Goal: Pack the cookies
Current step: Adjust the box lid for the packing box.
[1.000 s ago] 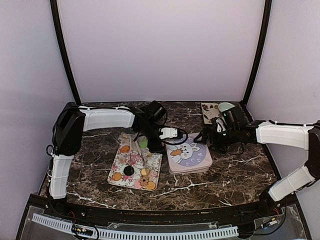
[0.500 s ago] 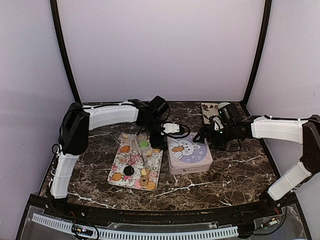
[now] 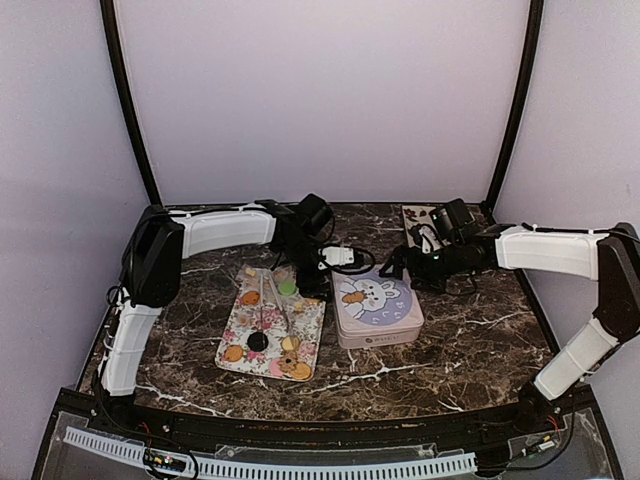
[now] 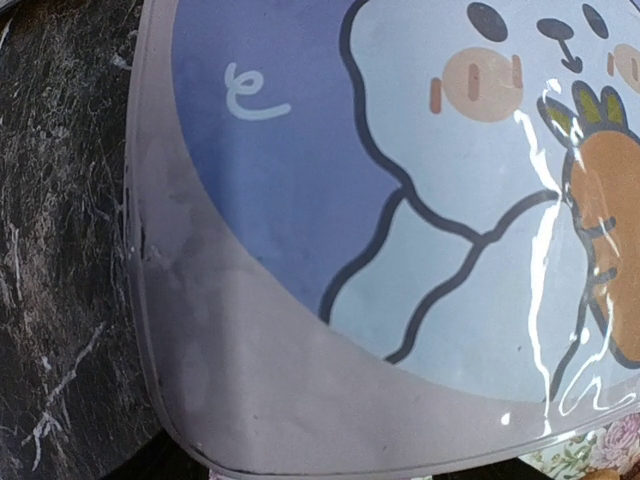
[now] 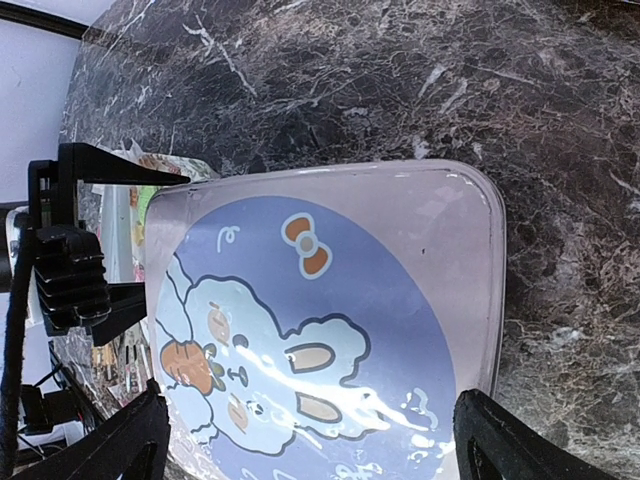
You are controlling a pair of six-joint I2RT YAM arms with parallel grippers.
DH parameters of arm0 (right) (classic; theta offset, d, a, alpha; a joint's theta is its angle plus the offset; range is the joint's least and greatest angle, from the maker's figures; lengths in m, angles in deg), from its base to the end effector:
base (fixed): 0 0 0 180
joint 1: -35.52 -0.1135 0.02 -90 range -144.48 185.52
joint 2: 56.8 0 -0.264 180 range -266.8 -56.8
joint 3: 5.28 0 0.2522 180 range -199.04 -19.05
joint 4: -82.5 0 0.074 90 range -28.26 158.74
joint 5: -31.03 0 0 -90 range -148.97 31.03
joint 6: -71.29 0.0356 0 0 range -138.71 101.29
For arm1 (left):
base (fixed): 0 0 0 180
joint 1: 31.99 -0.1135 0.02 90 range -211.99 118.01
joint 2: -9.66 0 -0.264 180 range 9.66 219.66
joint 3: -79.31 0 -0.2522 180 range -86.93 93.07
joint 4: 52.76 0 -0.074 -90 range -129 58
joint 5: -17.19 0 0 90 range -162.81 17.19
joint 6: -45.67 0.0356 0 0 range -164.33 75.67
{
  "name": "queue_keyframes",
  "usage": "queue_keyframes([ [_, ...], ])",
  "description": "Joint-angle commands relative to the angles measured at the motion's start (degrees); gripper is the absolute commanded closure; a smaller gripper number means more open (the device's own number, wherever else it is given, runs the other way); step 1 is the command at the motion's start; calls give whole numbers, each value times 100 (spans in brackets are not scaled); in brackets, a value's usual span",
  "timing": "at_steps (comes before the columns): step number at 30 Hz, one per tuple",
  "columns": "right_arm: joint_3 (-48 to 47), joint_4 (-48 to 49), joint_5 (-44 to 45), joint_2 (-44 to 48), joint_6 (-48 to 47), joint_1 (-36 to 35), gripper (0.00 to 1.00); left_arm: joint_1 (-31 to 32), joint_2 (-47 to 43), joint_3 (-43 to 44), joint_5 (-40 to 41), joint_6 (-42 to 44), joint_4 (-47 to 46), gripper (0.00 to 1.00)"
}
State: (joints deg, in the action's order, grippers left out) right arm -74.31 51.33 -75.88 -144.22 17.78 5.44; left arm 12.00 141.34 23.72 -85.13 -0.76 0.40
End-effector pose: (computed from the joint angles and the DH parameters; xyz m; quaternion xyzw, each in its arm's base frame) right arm 0.2696 0.1681 0.2154 0.0012 0.9296 0.3030 0.2101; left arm 0.3540 -0.3523 0.1841 0.6849 0.6751 -0.1047 0.2533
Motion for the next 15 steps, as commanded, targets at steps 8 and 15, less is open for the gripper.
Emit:
queue_keyframes([
  [8, -3, -212, 210, 315, -236, -48, 0, -229, -103, 298, -679, -144, 790, 22],
  [15, 241, -331, 278, 567, -362, 2, 0, -490, -476, 631, -2270, -33, 2071, 8],
])
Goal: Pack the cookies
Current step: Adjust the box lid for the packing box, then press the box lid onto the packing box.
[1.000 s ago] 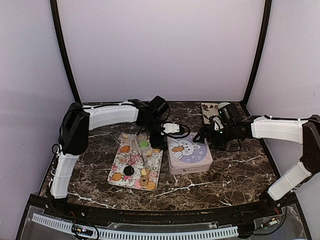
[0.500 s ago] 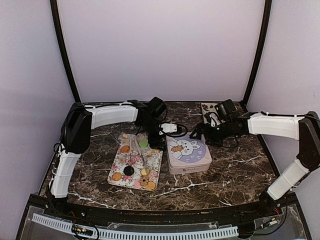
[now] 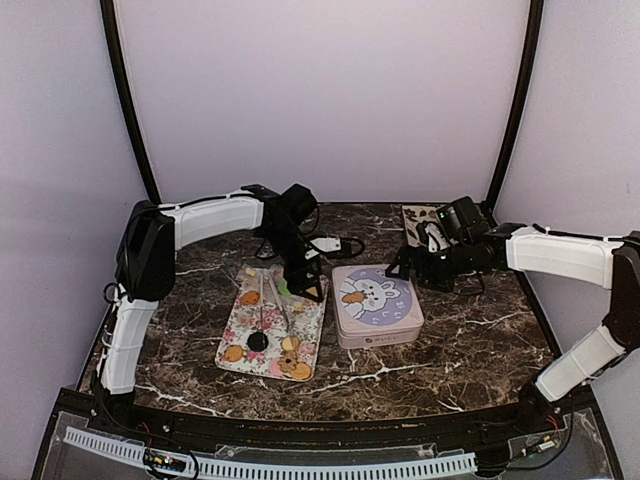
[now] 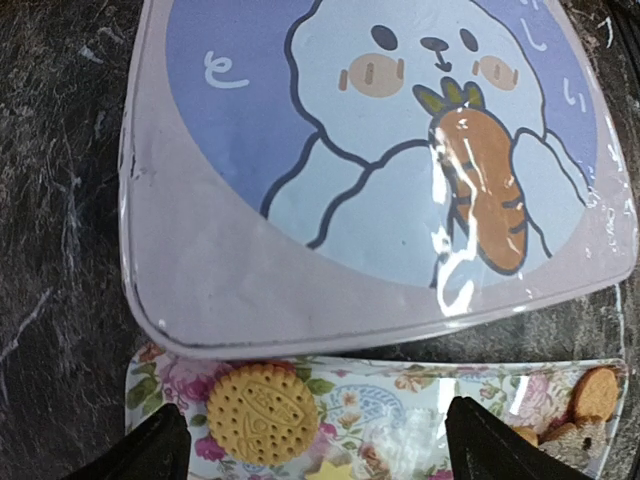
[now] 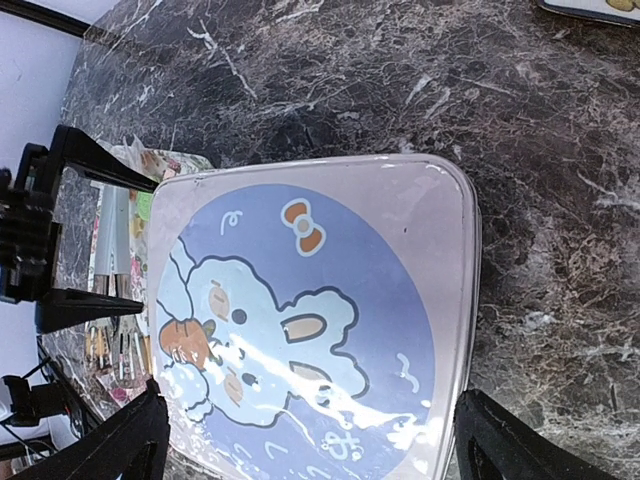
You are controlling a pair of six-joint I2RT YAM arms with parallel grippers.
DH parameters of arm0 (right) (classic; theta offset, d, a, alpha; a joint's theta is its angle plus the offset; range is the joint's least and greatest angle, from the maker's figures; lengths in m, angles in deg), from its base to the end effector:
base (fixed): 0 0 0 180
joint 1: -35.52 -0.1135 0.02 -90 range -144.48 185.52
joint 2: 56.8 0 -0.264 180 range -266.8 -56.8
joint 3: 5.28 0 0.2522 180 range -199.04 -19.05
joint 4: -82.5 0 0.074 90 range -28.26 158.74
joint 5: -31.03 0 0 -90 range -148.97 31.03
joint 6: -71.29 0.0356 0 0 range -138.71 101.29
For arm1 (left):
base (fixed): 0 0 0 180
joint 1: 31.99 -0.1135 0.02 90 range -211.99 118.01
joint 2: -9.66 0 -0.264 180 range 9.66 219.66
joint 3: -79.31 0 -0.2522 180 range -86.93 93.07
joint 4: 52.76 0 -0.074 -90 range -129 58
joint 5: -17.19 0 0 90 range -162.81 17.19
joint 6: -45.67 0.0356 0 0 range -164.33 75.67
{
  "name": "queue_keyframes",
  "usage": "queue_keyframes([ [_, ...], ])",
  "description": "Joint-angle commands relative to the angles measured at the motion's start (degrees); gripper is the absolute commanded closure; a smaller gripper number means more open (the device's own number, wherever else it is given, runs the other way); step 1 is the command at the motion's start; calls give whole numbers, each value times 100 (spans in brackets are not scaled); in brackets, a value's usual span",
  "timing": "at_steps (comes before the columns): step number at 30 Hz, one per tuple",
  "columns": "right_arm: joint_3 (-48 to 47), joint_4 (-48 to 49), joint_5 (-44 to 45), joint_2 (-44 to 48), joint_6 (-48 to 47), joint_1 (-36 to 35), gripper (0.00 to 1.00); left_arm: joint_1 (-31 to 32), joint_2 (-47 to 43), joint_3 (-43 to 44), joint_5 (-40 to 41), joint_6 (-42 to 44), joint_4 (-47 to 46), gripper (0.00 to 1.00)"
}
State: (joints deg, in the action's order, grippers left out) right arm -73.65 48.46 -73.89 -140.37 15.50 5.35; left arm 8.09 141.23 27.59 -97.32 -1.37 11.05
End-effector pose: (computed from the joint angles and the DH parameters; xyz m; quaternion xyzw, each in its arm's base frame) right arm 0.2587 0.1610 0.2276 -0.0124 0.9305 0.2869 0.2274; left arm 0.3642 -0.3257 0.1985 0.6664 0.6892 -0.2031 0.1992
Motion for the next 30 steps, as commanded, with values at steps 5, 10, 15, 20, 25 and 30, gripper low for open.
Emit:
queue_keyframes([
  [5, 297, 138, -86, 65, -72, 35, 0, -47, -446, 348, -1284, -989, 329, 7],
  [10, 381, 257, -149, -118, -43, 37, 1, 129, -328, 240, -1029, -2169, -568, 10],
  [15, 449, 444, -277, -117, 77, 34, 4, 264, -164, 84, -469, -2425, -1076, 12],
  [20, 372, 507, -353, -106, 142, -25, 7, 233, -64, 111, 46, -2453, -1345, 18],
  [25, 269, 540, -404, -167, 154, -59, 8, 117, -1, 105, 216, -2444, -1471, 22],
  [30, 280, 648, -517, -179, 214, -83, 9, 105, 32, 48, 325, -2350, -1510, 23],
])
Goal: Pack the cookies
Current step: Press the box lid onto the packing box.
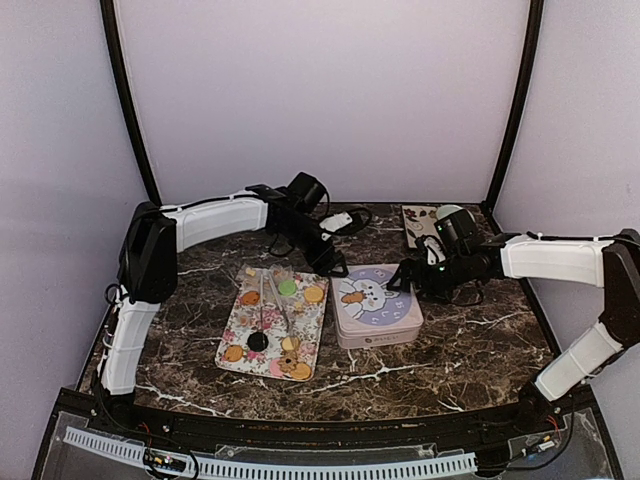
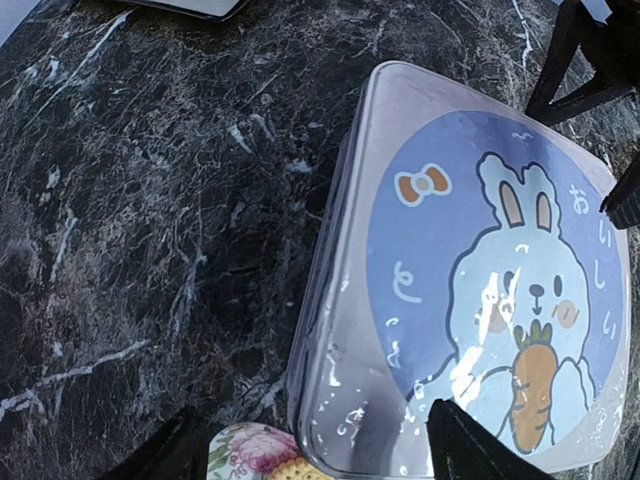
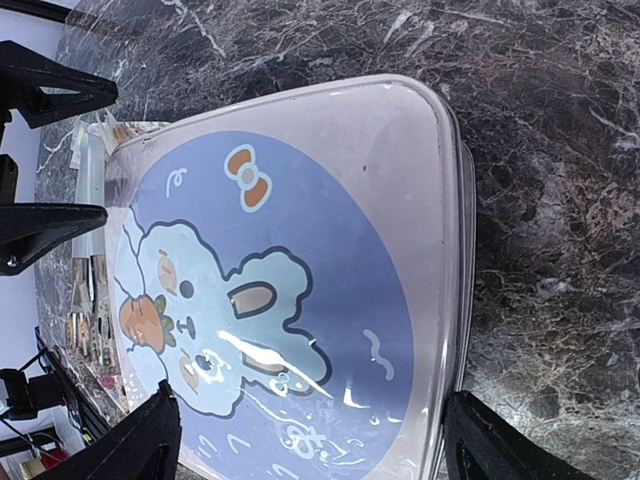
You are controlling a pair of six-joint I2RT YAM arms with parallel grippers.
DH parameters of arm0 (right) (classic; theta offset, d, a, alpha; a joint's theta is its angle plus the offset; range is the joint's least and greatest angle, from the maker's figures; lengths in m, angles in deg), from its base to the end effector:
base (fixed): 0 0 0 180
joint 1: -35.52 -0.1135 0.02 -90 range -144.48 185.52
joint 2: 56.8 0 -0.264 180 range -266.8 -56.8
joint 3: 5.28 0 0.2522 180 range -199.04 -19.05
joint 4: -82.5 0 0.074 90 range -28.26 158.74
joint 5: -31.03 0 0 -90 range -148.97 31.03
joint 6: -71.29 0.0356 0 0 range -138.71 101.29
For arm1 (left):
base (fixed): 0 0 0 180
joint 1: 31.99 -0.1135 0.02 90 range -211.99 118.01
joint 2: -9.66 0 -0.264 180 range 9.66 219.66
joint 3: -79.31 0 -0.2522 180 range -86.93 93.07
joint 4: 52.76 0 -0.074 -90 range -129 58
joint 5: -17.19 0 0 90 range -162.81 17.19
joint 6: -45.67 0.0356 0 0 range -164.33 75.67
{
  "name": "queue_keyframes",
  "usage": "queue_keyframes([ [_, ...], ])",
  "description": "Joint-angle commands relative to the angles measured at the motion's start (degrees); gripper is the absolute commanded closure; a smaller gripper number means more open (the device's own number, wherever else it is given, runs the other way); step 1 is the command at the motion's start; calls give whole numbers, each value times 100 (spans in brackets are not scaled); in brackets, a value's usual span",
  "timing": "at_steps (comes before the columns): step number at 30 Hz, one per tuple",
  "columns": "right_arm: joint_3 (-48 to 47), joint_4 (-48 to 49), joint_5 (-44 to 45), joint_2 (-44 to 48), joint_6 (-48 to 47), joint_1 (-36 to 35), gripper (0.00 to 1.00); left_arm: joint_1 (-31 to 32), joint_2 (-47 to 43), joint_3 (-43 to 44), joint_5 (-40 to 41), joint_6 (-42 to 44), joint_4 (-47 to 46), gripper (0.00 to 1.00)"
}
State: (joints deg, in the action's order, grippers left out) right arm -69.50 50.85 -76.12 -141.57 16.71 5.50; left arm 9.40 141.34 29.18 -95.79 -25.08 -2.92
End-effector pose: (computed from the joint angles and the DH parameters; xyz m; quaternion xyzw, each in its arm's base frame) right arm 0.2530 0.1583 0.2025 -0.0042 0.9367 0.2918 0.1932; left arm 0.3763 -0.3502 0.2190 0.5237 0.7660 -0.2464 0.2798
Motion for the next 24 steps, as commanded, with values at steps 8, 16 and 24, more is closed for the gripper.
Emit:
queue_keyframes([
  [8, -217, 471, -404, 84, 170, -136, 9, -30, 238, -94, 360, 72, -104, 23],
  [16, -158, 353, -218, 70, 69, -136, 10, -29, 241, -110, 207, 52, 35, 24],
  [24, -304, 48, 372, -682, -379, -11, 12, -27, 237, 310, 66, 20, 159, 19],
])
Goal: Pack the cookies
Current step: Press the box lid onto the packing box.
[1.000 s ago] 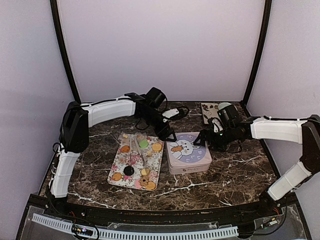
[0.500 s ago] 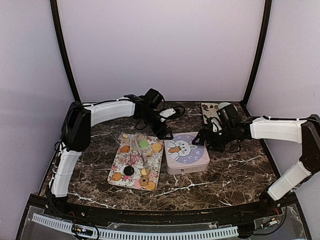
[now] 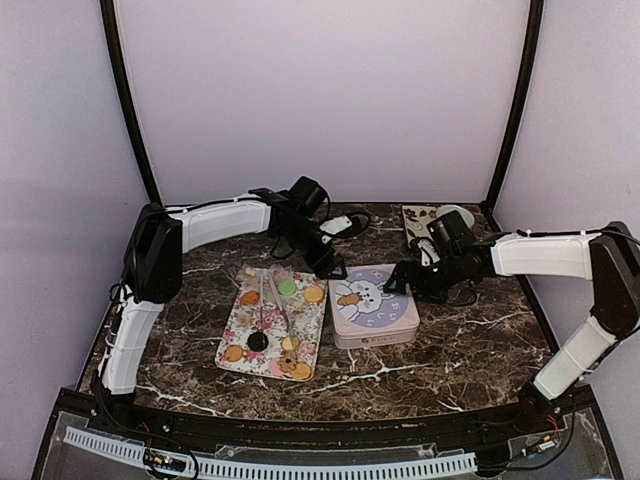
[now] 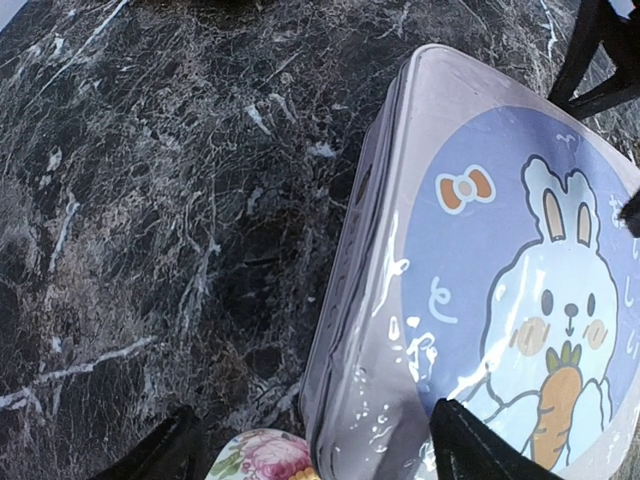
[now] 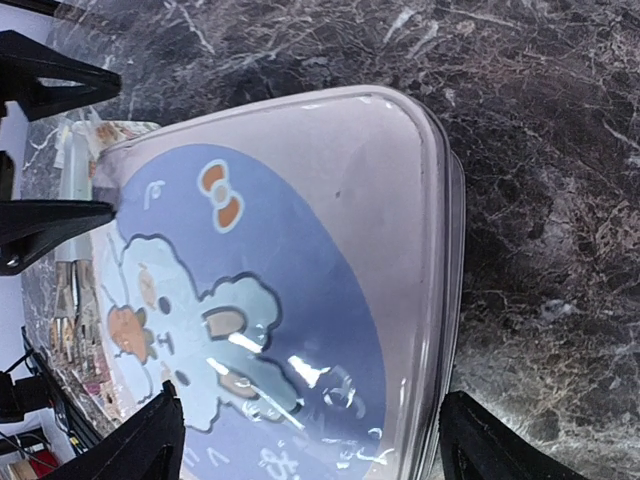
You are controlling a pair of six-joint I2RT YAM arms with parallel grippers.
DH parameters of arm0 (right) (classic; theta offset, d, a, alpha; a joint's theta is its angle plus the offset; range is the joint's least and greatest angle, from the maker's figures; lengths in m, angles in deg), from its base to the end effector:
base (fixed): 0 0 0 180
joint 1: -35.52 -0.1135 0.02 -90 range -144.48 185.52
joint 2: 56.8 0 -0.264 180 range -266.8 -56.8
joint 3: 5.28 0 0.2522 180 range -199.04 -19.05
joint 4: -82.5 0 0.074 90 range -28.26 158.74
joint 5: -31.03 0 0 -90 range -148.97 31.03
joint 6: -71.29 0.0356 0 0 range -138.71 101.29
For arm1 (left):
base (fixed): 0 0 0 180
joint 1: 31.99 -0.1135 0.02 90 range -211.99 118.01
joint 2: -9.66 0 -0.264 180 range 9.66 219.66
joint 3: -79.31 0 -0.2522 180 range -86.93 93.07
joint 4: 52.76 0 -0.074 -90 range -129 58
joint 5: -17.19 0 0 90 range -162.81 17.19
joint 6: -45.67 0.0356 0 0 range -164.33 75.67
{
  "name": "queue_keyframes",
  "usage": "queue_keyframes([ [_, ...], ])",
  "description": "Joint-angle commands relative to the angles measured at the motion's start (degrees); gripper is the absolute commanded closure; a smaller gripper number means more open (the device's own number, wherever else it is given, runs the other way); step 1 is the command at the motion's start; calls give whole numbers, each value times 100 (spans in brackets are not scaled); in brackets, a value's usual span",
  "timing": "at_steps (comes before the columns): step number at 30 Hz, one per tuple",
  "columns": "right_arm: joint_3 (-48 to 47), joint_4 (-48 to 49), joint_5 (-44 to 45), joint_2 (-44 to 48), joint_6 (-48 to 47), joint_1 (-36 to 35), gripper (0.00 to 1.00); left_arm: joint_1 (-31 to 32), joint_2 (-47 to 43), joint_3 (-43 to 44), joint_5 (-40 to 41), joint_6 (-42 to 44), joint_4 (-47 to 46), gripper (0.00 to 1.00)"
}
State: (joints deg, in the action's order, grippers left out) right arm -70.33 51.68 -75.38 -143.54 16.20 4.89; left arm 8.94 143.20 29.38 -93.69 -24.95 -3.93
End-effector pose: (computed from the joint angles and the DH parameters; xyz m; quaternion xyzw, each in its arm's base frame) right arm 0.2575 0.1641 0.1981 -0.0108 0.9383 0.2858 0.1943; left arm 0.3839 -0.3497 0.2047 0.5182 0.7753 -0.2279 0.2801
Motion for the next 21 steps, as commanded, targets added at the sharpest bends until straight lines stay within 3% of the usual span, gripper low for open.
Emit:
queue_keyframes([
  [1, -223, -13, 311, -628, -347, 51, 13, 14, 51, 399, -186, 1, 336, 17],
  [10, -56, 370, 286, -964, -245, 68, 18, 8, -91, 616, -475, 129, 791, 9],
  [13, -31, 353, 331, -675, -223, 69, 14, -72, -158, 605, -574, 64, 969, 9],
  [17, -81, 341, 590, 83, -280, 72, 2, -346, -419, 613, -706, -185, 1206, 3],
  [21, -133, 342, 1061, 825, -417, 117, 0, -901, -988, 299, -790, -343, 1497, 1],
])
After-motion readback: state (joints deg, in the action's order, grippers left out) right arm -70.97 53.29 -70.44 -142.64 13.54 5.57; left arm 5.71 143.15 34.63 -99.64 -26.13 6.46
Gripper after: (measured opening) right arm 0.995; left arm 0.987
